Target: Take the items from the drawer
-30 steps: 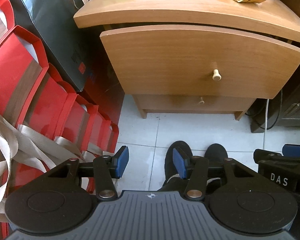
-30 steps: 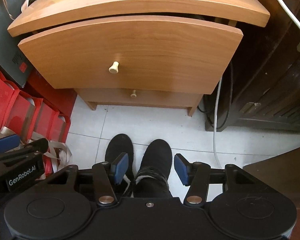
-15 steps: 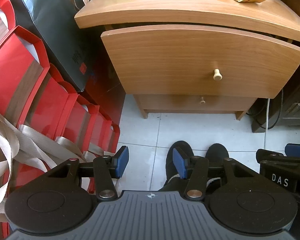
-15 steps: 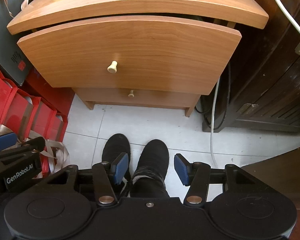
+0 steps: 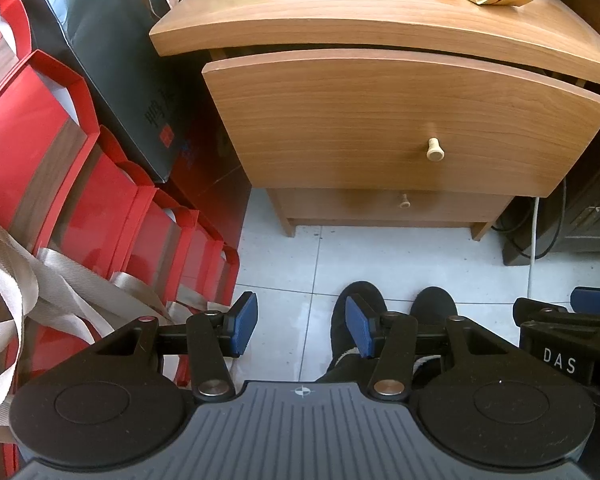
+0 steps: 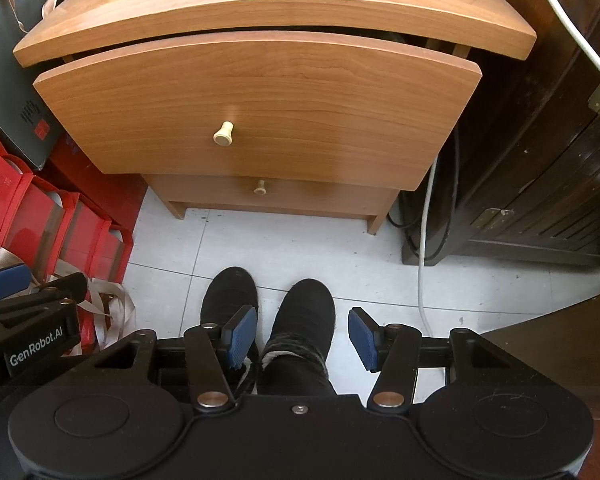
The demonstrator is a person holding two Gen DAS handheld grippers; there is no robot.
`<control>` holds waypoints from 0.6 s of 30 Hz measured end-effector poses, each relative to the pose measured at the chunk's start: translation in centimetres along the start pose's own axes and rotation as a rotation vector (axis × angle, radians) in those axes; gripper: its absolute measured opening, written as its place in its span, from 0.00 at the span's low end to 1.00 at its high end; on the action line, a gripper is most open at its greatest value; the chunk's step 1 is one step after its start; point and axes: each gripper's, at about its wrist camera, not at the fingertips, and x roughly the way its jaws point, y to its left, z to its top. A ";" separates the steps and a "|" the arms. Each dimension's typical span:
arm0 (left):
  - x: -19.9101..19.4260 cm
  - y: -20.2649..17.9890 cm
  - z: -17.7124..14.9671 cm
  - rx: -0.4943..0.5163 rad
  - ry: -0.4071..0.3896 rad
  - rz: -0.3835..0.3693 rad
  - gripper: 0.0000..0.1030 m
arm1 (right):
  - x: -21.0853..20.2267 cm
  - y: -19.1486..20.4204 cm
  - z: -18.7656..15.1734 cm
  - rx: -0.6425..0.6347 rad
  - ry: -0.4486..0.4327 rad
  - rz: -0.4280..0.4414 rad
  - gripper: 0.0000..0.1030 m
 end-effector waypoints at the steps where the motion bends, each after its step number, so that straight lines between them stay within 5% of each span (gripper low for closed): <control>1: 0.0 0.0 0.0 0.001 0.000 -0.001 0.50 | 0.0 0.0 0.0 0.000 0.000 0.000 0.48; 18: 0.3 0.4 -0.1 0.024 0.001 -0.004 0.50 | 0.1 -0.1 0.1 -0.003 -0.002 -0.002 0.49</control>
